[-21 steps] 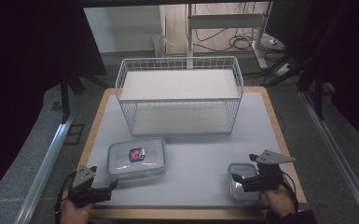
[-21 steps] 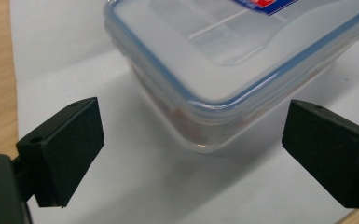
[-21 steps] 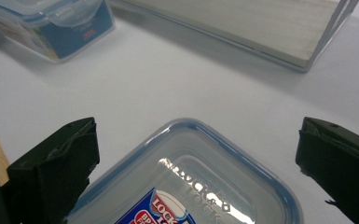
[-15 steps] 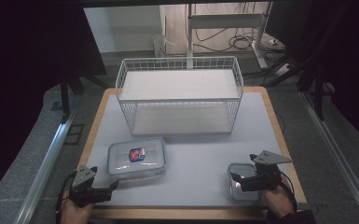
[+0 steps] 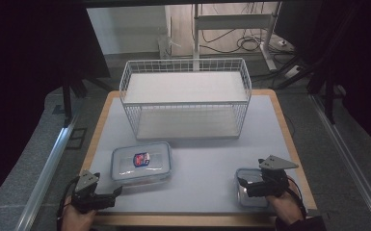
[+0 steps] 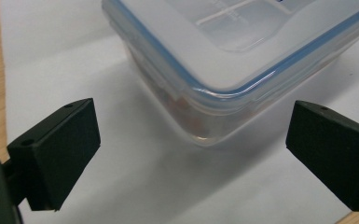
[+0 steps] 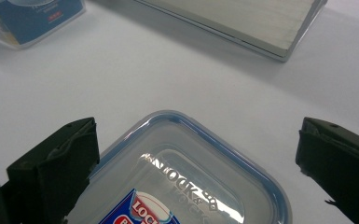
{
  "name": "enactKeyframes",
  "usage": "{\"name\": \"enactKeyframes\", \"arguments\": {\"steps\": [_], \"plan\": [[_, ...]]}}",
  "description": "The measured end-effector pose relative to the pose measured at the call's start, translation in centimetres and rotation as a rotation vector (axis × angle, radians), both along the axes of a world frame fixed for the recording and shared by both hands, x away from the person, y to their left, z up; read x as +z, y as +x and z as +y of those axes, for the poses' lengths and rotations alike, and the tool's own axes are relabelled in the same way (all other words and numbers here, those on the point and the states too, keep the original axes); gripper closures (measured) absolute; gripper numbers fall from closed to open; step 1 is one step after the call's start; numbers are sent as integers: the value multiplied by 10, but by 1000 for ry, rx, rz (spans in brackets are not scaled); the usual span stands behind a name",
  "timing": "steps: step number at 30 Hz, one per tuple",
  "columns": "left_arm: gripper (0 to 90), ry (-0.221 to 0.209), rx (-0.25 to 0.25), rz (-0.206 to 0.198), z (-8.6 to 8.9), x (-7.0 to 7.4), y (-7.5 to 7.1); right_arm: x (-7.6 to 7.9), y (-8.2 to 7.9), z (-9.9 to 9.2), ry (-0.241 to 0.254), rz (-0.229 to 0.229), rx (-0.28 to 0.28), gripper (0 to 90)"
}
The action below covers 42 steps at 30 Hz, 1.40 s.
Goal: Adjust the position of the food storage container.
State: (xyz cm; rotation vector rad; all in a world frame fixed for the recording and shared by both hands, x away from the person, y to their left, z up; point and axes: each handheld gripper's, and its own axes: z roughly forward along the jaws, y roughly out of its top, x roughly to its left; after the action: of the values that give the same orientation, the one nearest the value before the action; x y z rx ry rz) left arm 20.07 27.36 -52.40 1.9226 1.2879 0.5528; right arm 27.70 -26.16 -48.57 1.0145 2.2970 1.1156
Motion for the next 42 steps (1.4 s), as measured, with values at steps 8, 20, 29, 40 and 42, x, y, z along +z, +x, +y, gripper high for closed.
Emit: {"name": "enactKeyframes", "arguments": {"steps": [8,20,29,40,42], "plan": [[8,-16,36,2,7,5,-2,1,0,0,10,2,-2,0],[307,-32,123,-13,24,12,-5,7,0,-1,30,18,-17,11],[695,-88,128,29,26,9,10,16,0,1,49,60,-5,327],[897,-123,120,72,17,5,26,19,1,11,29,71,59,625],[898,-147,127,75,18,3,27,18,2,13,11,72,67,673]]}}
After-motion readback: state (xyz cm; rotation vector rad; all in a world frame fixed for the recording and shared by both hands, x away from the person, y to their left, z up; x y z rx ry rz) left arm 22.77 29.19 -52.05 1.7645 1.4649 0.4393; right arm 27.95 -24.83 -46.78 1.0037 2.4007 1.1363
